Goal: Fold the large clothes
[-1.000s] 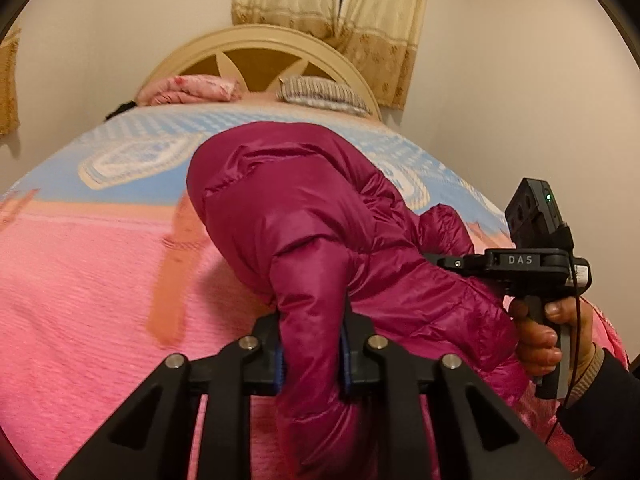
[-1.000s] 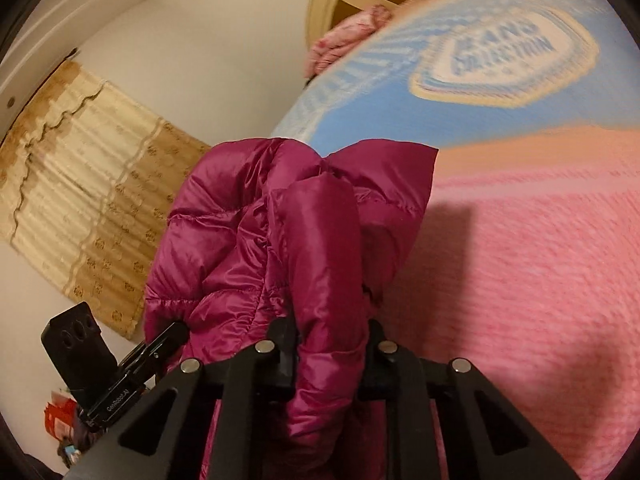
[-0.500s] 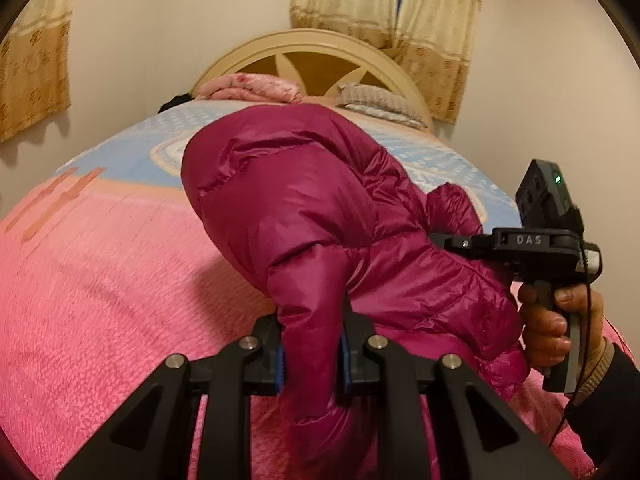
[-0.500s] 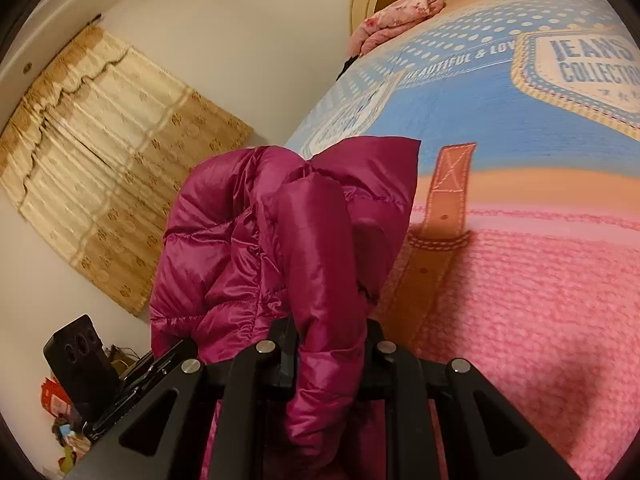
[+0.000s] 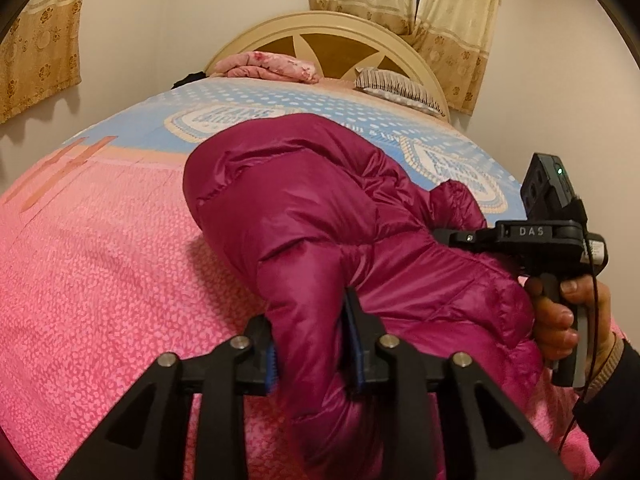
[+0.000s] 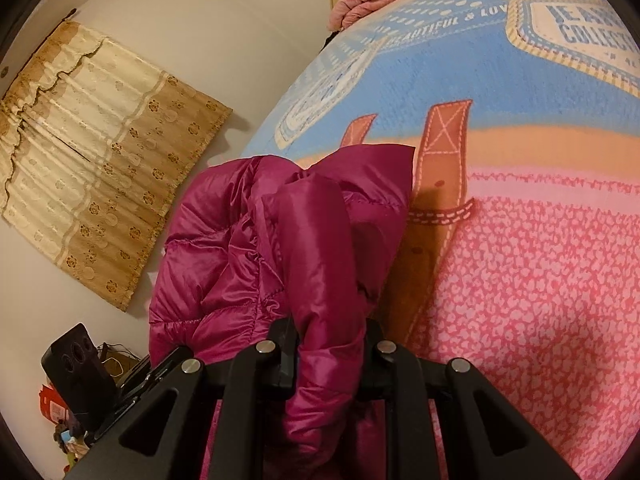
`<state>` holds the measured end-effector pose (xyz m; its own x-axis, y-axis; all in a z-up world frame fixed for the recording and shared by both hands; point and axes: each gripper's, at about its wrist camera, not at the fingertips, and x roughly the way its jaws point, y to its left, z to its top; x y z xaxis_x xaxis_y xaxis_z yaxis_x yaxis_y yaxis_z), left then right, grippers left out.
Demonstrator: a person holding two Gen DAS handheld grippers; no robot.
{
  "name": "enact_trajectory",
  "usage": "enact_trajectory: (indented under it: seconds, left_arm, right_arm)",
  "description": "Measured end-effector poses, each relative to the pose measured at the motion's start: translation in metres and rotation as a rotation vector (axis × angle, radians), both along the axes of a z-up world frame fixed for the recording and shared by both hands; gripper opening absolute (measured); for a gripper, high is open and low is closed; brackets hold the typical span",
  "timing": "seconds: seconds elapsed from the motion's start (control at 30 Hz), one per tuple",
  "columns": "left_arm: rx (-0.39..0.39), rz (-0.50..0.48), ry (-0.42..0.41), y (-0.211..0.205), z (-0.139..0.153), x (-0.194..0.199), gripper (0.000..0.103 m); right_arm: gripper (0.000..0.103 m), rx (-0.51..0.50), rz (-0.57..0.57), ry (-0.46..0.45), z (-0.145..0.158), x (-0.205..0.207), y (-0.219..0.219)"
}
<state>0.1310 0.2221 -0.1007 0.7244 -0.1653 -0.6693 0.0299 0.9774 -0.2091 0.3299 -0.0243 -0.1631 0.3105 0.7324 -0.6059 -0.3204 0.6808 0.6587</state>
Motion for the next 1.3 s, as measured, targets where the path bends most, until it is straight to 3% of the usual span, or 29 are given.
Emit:
enact_trajectory:
  seconds: [0.27, 0.47, 0.57, 0.63, 0.97, 1.17, 1.3]
  left_arm:
    - [0.007, 0.025, 0.021, 0.004, -0.012, 0.001, 0.049]
    - [0.037, 0.064, 0.024, 0.007, -0.013, -0.002, 0.068]
    - [0.032, 0.078, 0.026, 0.01, -0.01, -0.007, 0.07]
    - [0.04, 0.085, 0.02, 0.011, -0.006, -0.012, 0.07]
    - [0.094, 0.111, -0.127, 0.001, 0.045, -0.045, 0.079]
    - [0.103, 0.13, -0.226, -0.008, 0.076, -0.068, 0.096]
    - [0.099, 0.121, -0.279, -0.012, 0.092, -0.079, 0.096]
  right_arm:
    - [0.017, -0.026, -0.008, -0.006, -0.004, -0.001, 0.0]
    - [0.028, -0.099, -0.029, -0.045, 0.005, -0.011, 0.007]
    - [0.042, -0.159, -0.055, -0.077, 0.016, -0.018, 0.008]
    - [0.045, -0.198, -0.071, -0.111, 0.025, -0.025, 0.006]
    - [0.053, -0.302, -0.227, -0.328, 0.089, -0.102, -0.017]
    - [0.055, -0.317, -0.244, -0.469, 0.124, -0.151, -0.011]
    - [0.056, -0.301, -0.254, -0.53, 0.145, -0.172, -0.008]
